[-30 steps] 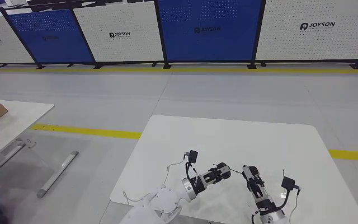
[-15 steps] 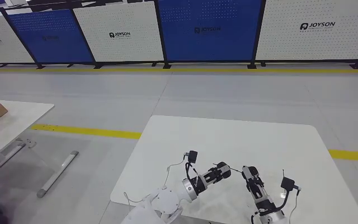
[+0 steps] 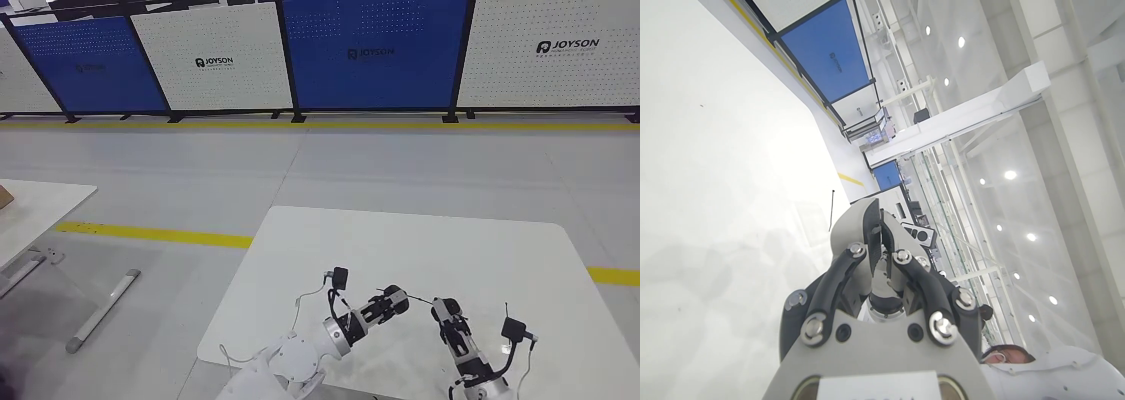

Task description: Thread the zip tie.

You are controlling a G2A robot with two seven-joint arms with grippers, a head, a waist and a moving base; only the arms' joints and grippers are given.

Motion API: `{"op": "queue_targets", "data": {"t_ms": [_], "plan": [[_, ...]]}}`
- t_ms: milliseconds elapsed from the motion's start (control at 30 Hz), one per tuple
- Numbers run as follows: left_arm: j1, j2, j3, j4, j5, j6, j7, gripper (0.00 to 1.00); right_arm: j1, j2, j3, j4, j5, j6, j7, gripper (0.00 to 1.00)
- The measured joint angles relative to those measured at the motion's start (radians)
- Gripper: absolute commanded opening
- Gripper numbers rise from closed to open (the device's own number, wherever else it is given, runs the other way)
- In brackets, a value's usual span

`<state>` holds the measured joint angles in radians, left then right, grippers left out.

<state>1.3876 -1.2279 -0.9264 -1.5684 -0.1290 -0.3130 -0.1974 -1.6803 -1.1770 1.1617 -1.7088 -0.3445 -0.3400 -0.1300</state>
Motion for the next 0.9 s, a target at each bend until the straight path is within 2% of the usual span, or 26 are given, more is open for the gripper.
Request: {"op": "queue_targets", "data": {"t_ms": [133,367,533,667,900], "plan": [[0.002,-0.001,-0.001,-0.001,-0.002,0.003,0.002,0.0,0.001,0.003,-0.003,0.0,-0.001,0.0,-0.005,0.24],[0.007,-0.002,-0.005,-0.002,-0.012,-0.002,0.011,0.0,0.003,0.008,-0.009,0.001,0.004,0.0,-0.014,0.15],[0.009,-0.002,-0.006,-0.003,-0.013,-0.001,0.013,0.0,0.004,0.013,-0.012,-0.002,0.006,0.0,-0.018,0.13],[0.009,-0.003,-0.006,-0.003,-0.013,0.0,0.014,0.0,0.004,0.016,-0.015,-0.002,0.008,0.0,-0.021,0.0],[0.006,-0.005,-0.006,0.0,-0.012,0.0,0.01,0.0,0.006,0.022,-0.02,-0.003,0.013,0.0,-0.028,0.0]]}}
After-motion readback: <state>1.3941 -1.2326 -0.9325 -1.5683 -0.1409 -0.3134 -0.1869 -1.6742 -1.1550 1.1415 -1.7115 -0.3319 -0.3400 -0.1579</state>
